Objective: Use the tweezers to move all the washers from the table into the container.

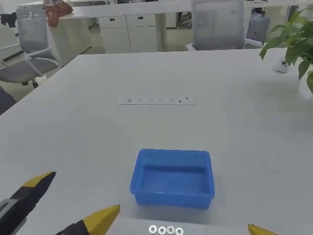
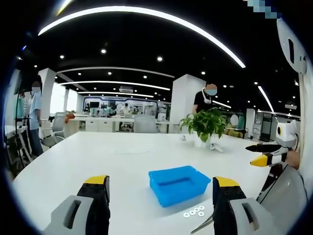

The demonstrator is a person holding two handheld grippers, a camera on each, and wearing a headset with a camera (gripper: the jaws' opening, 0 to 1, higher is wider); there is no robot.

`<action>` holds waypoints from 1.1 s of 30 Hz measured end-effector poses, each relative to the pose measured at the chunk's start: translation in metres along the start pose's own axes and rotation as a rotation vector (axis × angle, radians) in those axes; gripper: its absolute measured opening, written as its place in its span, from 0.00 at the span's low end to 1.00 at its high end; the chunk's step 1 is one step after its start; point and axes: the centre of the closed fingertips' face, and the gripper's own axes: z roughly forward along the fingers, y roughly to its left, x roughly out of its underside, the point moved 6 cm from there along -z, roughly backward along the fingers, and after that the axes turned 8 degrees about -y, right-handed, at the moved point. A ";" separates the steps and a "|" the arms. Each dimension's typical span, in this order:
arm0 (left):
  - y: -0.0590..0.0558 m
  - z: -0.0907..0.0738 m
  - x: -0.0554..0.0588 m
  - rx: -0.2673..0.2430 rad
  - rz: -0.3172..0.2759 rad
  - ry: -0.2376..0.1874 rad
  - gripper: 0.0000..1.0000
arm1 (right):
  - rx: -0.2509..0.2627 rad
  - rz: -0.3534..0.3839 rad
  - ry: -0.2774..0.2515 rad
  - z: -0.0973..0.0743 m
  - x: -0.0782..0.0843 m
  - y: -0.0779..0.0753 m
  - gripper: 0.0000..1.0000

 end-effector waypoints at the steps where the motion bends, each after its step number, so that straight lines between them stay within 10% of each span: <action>1: 0.000 0.000 0.000 0.000 0.002 0.002 0.88 | 0.001 0.001 0.000 0.000 0.000 0.000 0.77; 33: 0.000 0.001 0.004 0.005 -0.028 0.029 0.86 | 0.025 -0.012 0.005 -0.002 0.000 -0.002 0.76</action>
